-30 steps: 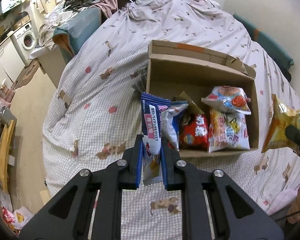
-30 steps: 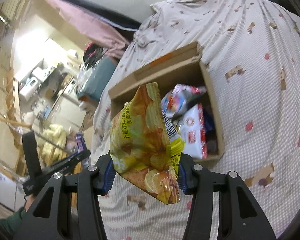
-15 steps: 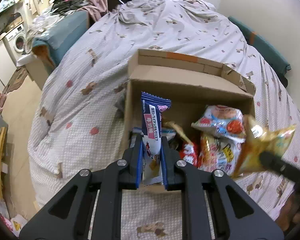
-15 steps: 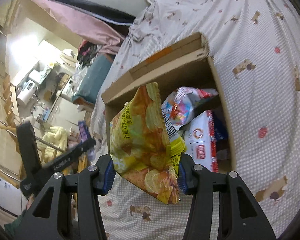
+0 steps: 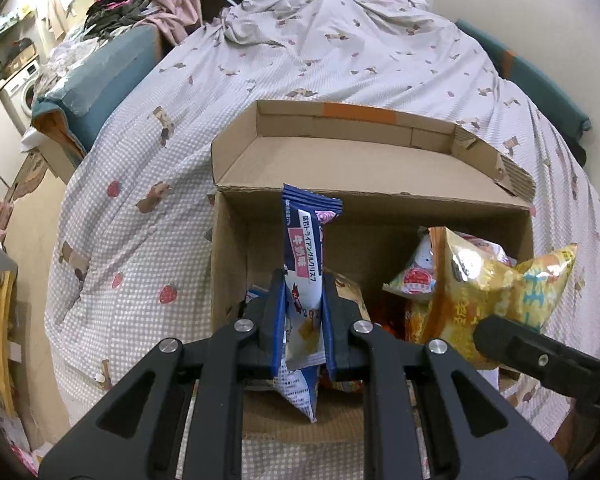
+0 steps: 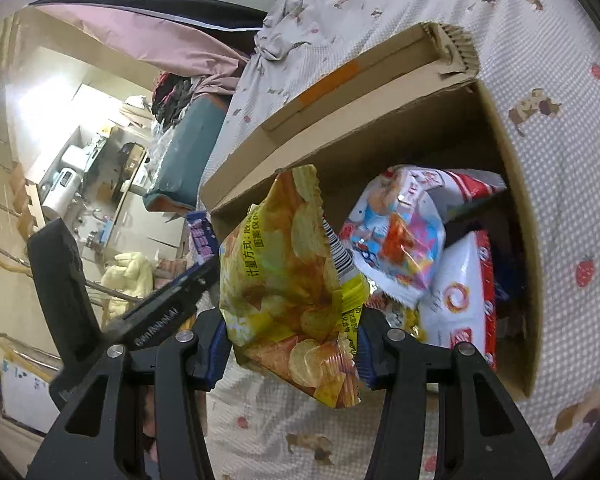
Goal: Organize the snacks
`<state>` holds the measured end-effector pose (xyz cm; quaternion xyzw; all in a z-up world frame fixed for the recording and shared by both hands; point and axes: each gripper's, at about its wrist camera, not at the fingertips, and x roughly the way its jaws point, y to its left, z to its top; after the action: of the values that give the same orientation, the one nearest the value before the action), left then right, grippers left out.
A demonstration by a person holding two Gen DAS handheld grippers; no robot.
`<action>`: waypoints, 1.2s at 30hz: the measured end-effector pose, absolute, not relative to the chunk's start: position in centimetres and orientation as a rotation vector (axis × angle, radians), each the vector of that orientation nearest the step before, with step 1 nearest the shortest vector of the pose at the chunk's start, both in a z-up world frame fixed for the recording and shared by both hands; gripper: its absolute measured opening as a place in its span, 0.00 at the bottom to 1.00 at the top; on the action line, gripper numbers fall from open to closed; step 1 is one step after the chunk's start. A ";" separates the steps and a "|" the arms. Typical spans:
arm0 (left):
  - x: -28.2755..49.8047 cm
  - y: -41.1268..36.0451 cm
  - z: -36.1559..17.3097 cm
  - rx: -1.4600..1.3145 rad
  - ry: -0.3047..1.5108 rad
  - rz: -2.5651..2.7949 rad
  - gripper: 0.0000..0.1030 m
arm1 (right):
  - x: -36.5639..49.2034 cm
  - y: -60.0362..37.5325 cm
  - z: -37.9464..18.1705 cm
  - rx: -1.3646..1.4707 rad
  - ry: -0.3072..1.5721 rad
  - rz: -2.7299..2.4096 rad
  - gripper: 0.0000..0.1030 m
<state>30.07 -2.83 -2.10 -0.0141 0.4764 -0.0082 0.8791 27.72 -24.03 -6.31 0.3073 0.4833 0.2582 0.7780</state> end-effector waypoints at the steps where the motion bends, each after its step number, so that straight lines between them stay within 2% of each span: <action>1: 30.2 -2.8 -2.2 -0.032 0.995 -0.013 0.13 | 27.8 -23.8 -6.3 0.649 1.045 0.551 0.51; 14: 31.1 -2.7 -3.8 -0.021 1.033 0.005 0.13 | 29.1 -23.0 -8.4 0.618 1.120 0.516 0.53; 17: 31.0 -2.6 -4.0 -0.020 1.045 0.012 0.15 | 29.2 -23.1 -8.1 0.609 1.115 0.514 0.58; 18: 31.0 -2.6 -3.9 -0.017 1.046 0.016 0.19 | 29.2 -23.2 -8.0 0.608 1.110 0.515 0.64; 19: 30.9 -2.6 -3.9 -0.015 1.045 0.024 0.28 | 29.2 -23.3 -7.8 0.607 1.105 0.515 0.68; 22: 30.8 -2.4 -3.5 -0.027 1.026 0.052 0.48 | 29.2 -23.4 -7.0 0.613 1.081 0.539 0.72; 23: 30.7 -2.4 -3.3 -0.031 1.021 0.053 0.51 | 29.1 -23.5 -6.8 0.614 1.075 0.543 0.74; 25: 30.6 -2.4 -2.9 -0.033 1.009 0.061 0.63 | 29.1 -23.7 -6.5 0.610 1.068 0.544 0.87; 27: 30.3 -2.3 -2.5 -0.022 0.991 0.075 0.67 | 29.1 -24.0 -6.0 0.601 1.058 0.532 0.93; 32: 29.3 -2.1 -1.4 -0.014 0.947 0.076 0.67 | 28.9 -25.4 -5.1 0.604 1.023 0.501 1.00; 36: 28.5 -1.5 -0.7 -0.038 0.931 0.087 0.67 | 28.6 -26.2 -4.4 0.624 0.994 0.516 1.00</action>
<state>28.46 -1.53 -0.68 -0.0182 0.4486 0.0420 0.8926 28.56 -26.16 -4.38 0.2912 0.4638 0.2405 0.8014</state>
